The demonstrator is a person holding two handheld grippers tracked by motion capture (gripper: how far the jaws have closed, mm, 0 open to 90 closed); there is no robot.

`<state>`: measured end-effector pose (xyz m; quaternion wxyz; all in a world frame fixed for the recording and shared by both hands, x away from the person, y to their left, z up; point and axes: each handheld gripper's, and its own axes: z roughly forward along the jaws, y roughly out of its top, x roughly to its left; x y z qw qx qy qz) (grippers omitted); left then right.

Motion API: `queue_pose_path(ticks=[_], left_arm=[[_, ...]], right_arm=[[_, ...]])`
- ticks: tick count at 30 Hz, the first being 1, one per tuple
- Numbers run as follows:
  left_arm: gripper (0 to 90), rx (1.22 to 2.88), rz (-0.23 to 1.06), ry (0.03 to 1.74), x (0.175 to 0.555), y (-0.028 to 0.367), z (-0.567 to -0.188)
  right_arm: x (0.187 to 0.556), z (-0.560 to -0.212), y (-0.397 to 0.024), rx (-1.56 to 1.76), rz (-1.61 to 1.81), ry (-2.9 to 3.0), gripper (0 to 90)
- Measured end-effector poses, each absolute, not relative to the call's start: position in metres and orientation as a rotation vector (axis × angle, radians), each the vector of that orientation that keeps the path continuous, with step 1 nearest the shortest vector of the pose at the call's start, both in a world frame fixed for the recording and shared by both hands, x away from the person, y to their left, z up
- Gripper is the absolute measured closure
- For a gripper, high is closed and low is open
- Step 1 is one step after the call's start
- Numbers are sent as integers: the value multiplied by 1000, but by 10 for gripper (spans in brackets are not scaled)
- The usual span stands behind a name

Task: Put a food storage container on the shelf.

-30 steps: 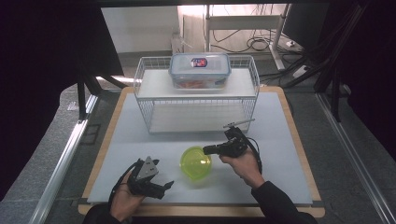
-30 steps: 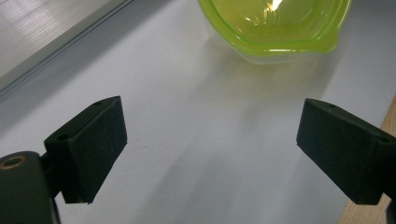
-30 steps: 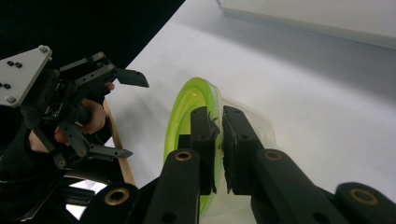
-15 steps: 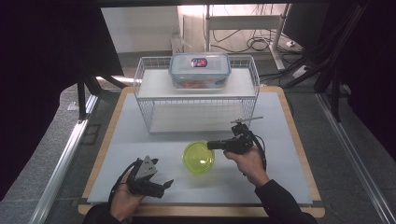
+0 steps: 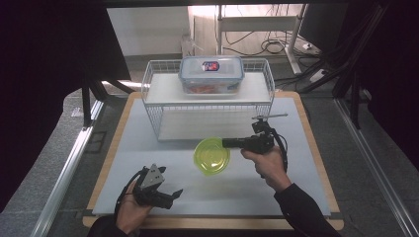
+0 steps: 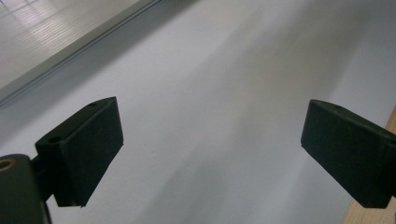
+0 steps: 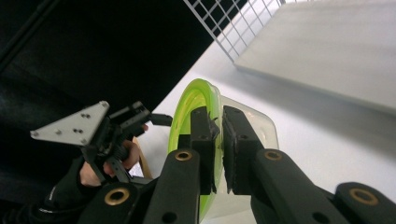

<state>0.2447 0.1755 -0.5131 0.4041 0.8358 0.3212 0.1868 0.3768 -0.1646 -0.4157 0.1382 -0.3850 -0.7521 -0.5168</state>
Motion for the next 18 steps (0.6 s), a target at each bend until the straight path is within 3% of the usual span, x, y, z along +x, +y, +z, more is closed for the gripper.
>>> queue_pose_path(ticks=[18], left_arm=[[56,2118,469,813,245,176,-514]], right_arm=[[394,-370,-173,-1130,-1573,-2085,843]])
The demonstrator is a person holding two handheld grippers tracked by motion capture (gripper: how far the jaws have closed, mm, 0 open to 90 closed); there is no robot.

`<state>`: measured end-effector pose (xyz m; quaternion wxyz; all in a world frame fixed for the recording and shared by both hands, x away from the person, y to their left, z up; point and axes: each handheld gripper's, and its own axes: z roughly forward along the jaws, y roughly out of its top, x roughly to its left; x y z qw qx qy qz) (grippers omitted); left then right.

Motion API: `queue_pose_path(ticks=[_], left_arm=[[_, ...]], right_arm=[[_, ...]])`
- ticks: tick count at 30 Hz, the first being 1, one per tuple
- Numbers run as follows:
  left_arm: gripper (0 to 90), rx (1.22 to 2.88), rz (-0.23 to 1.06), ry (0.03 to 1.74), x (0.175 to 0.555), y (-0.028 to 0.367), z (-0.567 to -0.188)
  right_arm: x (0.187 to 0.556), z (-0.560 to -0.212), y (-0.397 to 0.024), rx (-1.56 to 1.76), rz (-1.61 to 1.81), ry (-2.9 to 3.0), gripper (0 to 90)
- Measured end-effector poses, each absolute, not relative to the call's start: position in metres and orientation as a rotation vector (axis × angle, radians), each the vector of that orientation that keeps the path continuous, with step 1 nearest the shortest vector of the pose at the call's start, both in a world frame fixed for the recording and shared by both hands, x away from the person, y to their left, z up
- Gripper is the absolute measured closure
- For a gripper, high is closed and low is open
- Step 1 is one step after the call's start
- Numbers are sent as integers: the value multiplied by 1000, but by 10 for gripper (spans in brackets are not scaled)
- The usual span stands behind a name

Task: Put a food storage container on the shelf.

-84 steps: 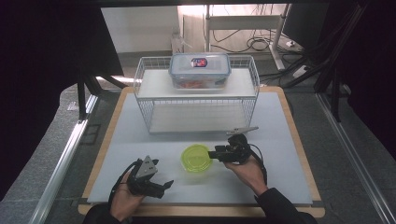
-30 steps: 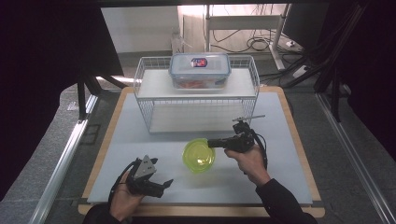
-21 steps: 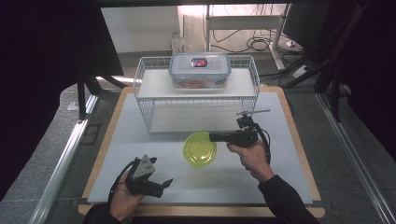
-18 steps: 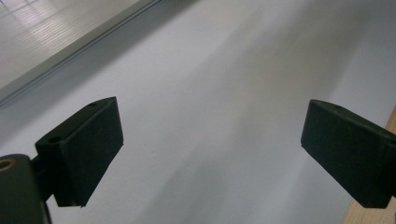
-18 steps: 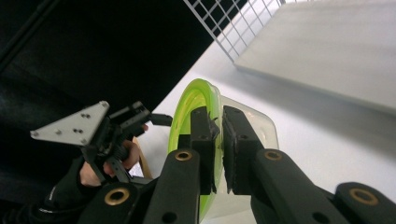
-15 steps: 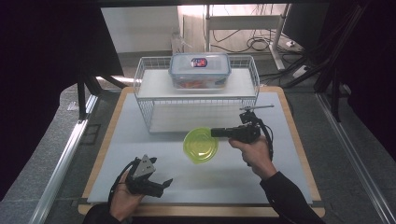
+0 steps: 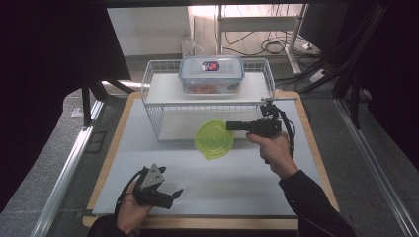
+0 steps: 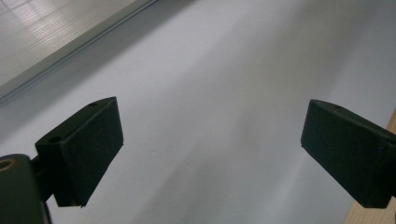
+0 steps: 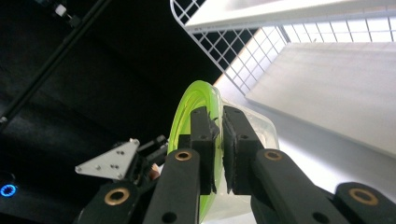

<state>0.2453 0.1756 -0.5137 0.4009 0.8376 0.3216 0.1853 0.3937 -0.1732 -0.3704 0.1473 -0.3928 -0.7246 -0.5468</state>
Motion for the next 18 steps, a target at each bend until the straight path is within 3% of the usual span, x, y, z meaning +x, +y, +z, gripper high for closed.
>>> queue_pose_path(ticks=[18], left_arm=[[57,2115,463,809,246,176,-514]], right_arm=[[417,-317,-181,-1181,-1654,-2032,844]])
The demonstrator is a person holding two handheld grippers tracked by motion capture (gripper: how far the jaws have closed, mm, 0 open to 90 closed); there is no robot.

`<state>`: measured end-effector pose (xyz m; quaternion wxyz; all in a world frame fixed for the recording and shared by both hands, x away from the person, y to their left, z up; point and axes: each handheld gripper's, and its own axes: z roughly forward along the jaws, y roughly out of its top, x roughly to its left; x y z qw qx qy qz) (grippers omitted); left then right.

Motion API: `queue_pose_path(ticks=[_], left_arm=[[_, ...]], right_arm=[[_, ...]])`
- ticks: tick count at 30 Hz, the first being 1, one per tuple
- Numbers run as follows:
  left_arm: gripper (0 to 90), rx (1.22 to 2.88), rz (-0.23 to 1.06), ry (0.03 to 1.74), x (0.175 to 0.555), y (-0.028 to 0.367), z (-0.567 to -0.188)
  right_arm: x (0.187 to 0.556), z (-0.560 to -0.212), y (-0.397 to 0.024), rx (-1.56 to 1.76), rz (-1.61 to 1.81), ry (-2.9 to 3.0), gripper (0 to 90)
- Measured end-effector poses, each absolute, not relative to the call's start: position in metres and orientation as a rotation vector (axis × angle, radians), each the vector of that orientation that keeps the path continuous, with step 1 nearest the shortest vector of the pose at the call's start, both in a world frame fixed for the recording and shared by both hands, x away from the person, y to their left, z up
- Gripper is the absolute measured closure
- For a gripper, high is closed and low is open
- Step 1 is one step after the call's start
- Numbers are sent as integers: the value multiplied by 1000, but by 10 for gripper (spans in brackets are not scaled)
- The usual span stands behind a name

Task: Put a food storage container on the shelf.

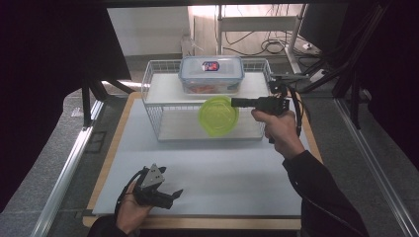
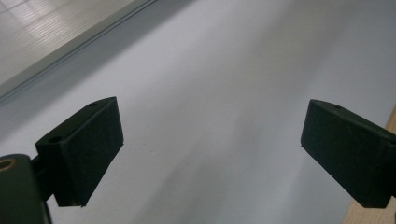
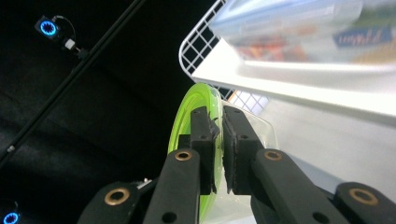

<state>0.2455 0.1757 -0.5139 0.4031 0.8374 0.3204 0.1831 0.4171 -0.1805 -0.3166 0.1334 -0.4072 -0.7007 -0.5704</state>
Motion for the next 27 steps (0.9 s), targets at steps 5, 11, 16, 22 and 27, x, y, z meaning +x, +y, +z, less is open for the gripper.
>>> queue_pose_path(ticks=[5,11,16,22,27], left_arm=[[57,2117,461,807,245,176,-514],[57,2111,457,807,245,176,-514],[57,2110,455,808,245,176,-514],[57,2108,454,806,245,176,-514],[57,2105,454,806,245,176,-513]], right_arm=[[425,-302,-182,-1199,-1677,-2012,844],[435,-288,-181,-1221,-1706,-1976,844],[443,-280,-179,-1245,-1716,-1958,844],[453,-271,-178,-1276,-1738,-1928,844],[463,-261,-175,-1304,-1769,-1918,844]])
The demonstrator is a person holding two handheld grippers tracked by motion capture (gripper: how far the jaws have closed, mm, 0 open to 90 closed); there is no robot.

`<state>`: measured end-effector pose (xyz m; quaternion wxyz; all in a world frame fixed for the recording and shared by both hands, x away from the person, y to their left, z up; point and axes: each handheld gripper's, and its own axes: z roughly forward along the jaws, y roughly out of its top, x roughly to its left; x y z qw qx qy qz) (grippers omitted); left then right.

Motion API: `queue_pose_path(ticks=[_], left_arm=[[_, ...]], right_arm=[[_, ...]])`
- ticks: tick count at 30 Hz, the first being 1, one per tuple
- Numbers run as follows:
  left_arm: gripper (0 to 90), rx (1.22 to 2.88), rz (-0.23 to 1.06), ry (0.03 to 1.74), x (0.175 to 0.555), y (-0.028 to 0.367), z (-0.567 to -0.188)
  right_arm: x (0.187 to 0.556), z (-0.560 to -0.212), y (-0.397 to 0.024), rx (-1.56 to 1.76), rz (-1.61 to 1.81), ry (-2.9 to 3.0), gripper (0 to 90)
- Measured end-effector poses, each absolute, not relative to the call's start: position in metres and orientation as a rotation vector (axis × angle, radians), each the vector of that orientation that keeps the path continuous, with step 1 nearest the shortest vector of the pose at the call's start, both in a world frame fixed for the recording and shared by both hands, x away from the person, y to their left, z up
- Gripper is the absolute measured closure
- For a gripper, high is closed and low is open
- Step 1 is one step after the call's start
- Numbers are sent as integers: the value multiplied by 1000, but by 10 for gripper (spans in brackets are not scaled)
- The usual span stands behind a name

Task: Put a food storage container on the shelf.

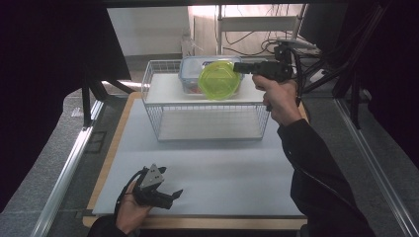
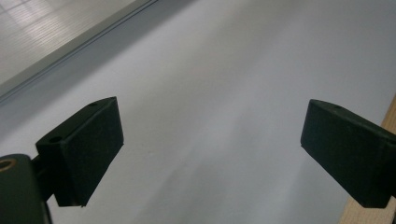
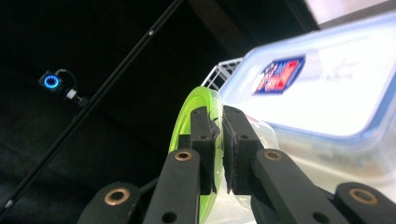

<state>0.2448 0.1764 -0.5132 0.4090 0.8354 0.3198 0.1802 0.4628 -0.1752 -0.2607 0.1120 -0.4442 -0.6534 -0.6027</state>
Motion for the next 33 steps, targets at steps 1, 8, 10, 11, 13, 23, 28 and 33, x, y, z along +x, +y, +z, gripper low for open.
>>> queue_pose_path(ticks=[1,8,10,11,13,23,28,33], left_arm=[[58,2104,453,805,245,176,-513],[58,2097,445,803,244,177,-513],[58,2096,443,799,244,177,-513],[58,2095,441,798,244,177,-513],[59,2093,436,797,244,177,-513],[60,2094,425,789,244,177,-513],[61,2101,423,786,244,176,-514],[61,2107,426,782,244,176,-514]], right_arm=[[465,-258,-174,-1311,-1775,-1909,844],[486,-248,-166,-1363,-1822,-1870,844],[492,-246,-163,-1379,-1836,-1859,844],[496,-246,-162,-1390,-1842,-1852,844],[502,-246,-160,-1413,-1848,-1837,843],[522,-251,-158,-1490,-1890,-1805,825],[520,-253,-158,-1564,-1889,-1919,772],[519,-256,-159,-1590,-1885,-1992,693]])
